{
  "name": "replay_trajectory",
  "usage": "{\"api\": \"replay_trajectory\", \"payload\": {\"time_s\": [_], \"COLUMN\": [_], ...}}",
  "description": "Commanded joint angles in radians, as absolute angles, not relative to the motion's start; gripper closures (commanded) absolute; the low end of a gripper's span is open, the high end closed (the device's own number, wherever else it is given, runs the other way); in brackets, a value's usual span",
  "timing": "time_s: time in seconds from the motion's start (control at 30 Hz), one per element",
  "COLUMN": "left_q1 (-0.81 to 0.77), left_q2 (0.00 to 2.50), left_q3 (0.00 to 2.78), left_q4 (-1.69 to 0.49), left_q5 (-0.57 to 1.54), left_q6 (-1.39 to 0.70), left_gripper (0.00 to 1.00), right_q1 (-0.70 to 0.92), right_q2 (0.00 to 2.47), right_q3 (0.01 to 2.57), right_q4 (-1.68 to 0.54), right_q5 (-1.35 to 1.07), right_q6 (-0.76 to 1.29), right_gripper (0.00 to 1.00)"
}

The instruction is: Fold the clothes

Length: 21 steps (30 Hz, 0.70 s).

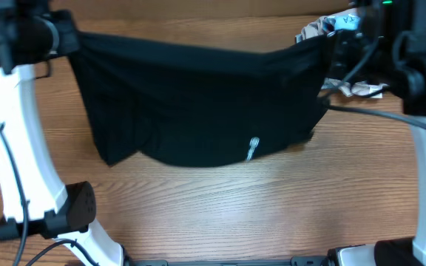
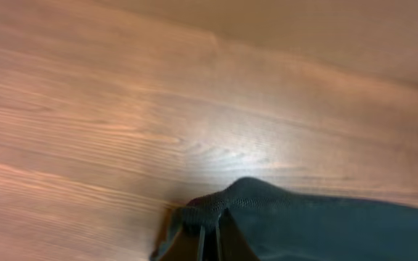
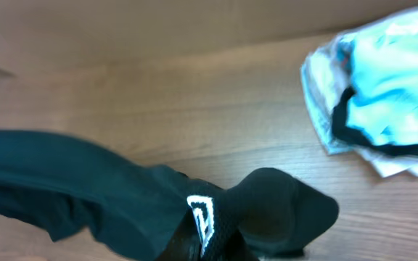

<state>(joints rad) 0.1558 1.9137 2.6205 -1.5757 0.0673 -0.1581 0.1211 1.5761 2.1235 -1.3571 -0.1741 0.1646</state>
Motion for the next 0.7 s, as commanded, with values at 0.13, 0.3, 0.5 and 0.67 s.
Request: {"api": "replay_trajectory", "payload": {"time_s": [0.13, 0.3, 0.5, 0.67], "left_q1": [0.298, 0.374, 0.389, 0.389], "left_q2": [1.823, 1.676, 1.543, 1.52], "left_q3": [2.986, 3.017, 3.017, 3.013], "left_q4": [-1.689, -1.686, -1.689, -1.687], "left_q5": [0.053, 0.041, -0.02, -0.033], "left_q6": [-0.157, -0.161, -0.161, -0.163], "left_gripper": [0.96, 0.96, 0.96, 0.96], "right_q1": [0.087, 0.088, 0.088, 0.088], "right_q2": [1.444, 1.328, 1.2, 1.162], "right_q3": [2.284, 2.3, 2.3, 2.299], "right_q4": [-1.419, -1.429, -1.427, -1.421], "right_q5": [-0.157, -0.149, -0.139, -0.096], "right_q6": [0.137, 0.129, 0.13, 0.125], "right_gripper": [0.96, 0.96, 0.96, 0.96]}}
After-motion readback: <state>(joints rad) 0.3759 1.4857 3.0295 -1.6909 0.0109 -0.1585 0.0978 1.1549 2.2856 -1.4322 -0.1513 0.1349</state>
